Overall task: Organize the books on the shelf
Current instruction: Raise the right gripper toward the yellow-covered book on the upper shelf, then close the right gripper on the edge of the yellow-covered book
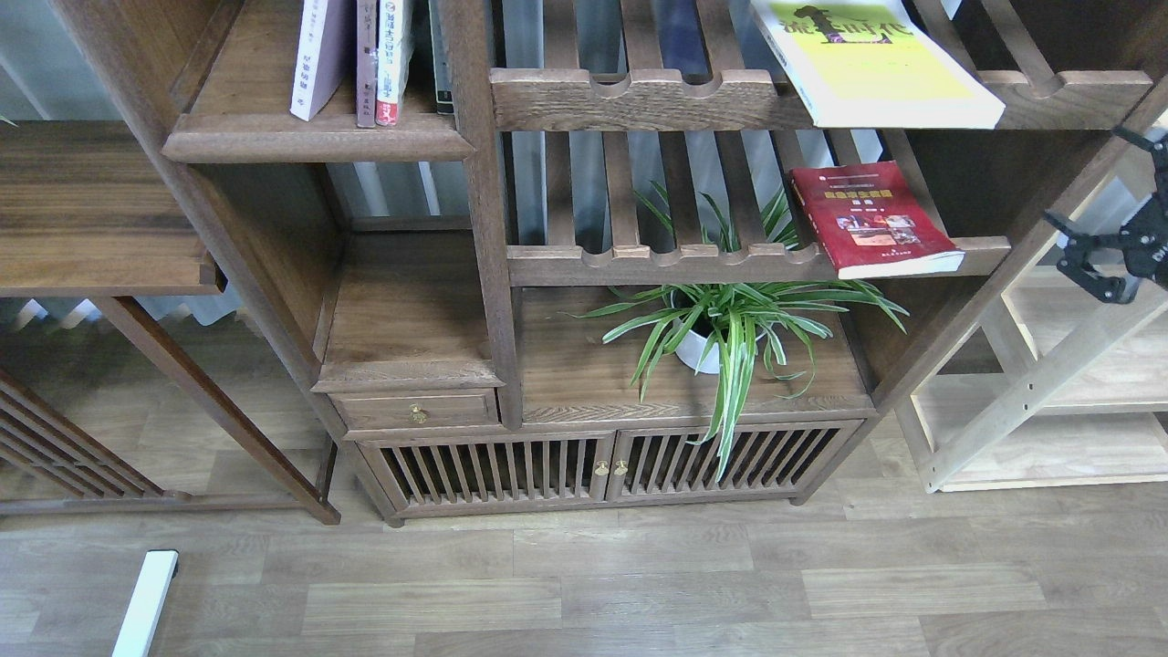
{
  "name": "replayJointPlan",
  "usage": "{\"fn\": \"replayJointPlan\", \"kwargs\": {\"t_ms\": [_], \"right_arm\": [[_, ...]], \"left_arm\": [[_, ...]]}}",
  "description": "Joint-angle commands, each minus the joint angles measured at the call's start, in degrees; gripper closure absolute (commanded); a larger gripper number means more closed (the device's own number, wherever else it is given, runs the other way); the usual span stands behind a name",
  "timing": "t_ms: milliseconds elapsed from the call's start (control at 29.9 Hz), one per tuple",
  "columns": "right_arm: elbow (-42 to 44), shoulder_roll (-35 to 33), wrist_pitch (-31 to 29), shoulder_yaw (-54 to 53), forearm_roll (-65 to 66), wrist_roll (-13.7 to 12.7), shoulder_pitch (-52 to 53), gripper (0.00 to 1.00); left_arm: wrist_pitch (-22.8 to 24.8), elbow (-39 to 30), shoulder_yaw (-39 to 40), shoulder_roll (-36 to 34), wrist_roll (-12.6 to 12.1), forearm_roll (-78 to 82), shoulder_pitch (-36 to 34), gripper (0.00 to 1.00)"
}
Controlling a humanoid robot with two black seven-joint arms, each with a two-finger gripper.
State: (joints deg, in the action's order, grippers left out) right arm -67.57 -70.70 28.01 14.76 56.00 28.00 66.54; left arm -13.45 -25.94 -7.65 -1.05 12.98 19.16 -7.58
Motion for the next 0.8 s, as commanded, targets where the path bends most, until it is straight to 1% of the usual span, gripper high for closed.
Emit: {"fn": "replayJointPlan", "kwargs": {"t_ms": [0,201,368,468,769], "right_arm": [[-0.02,0.21,-0.01,0.00,3.93,0.00,2.54,0.10],[-1.69,0.83,-0.01,0.00,9.65,0.00,4.48,0.10],[-2.74,2.93,-0.01,0.00,12.03,0.00,5.35,0.10],[-2.74,4.52,-0.01,0.00,12.56,0.00,6.41,0.09],[-2.74,5.92,-0.01,0.09,12.73,0.00,10.36,0.09]], "left_arm": [[0.00,0.01,0.00,0.09,0.03,0.00,-0.06,0.05],[0.00,0.01,0.00,0.44,-0.06,-0.09,-0.06,0.05],[0.00,0.01,0.00,0.53,-0.06,0.00,-0.06,0.05],[-0.08,0.10,0.00,0.53,-0.15,0.00,-0.06,0.05],[-0.08,0.80,0.00,0.70,-0.15,0.00,-0.15,0.05]]}}
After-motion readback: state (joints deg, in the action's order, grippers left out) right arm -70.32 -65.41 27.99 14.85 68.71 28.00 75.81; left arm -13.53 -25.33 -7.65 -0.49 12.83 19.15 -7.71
